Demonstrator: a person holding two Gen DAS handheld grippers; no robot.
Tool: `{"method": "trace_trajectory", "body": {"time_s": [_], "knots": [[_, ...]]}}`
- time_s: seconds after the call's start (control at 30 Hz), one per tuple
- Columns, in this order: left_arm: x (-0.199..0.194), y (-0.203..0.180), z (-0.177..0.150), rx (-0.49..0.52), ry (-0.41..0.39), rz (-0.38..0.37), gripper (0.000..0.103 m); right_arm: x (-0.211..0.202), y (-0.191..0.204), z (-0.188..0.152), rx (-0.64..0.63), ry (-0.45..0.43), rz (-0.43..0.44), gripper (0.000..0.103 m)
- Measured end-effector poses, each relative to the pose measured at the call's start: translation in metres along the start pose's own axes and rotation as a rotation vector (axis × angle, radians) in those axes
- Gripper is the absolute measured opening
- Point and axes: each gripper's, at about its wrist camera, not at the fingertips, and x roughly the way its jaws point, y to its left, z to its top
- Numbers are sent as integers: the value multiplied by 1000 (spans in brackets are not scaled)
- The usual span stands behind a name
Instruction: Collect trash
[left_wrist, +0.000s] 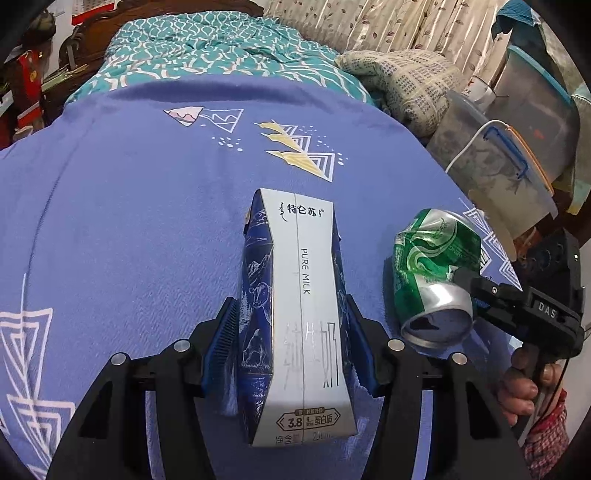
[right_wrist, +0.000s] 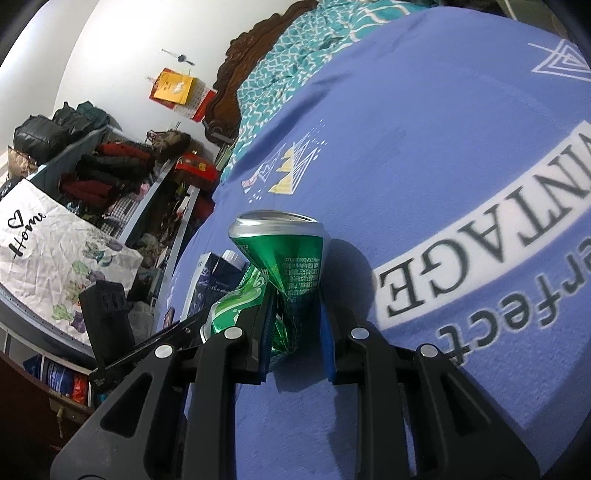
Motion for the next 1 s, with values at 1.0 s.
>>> {"method": "trace_trajectory", "body": {"time_s": [1.0], "knots": [[-12, 2, -23, 21, -55, 181, 68, 7, 18, -12, -94, 7, -97, 38]]}}
